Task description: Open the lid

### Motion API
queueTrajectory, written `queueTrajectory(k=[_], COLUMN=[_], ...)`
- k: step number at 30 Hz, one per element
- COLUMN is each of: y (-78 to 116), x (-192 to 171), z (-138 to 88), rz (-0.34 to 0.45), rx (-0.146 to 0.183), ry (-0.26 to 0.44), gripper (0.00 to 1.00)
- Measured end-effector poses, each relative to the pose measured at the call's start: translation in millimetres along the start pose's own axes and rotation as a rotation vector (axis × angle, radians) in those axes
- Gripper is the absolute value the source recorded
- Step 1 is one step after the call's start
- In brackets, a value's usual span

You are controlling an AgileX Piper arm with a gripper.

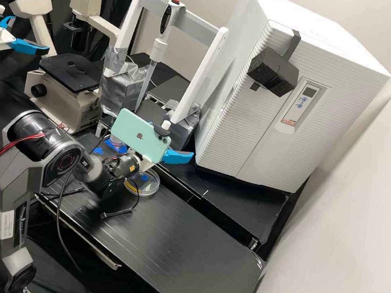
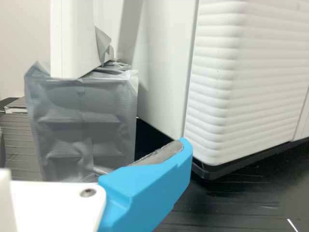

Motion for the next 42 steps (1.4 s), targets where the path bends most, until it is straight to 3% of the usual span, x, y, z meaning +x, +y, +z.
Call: queueTrajectory(k=[13, 18, 25, 33, 42], y=[2.3, 12.6, 23.3, 8.2, 2.6], x=[-11, -46, -102, -139, -139], z=[5, 11, 18, 26, 34], rz=[0.013, 0.061, 0.115, 0.035, 0.002], rx=[-0.005, -0.002, 0.031, 0.012, 0.023], ry=[-0.003, 0.037, 0.115, 0.102, 0.059], gripper=[1.0, 1.0, 1.0, 1.0, 1.0])
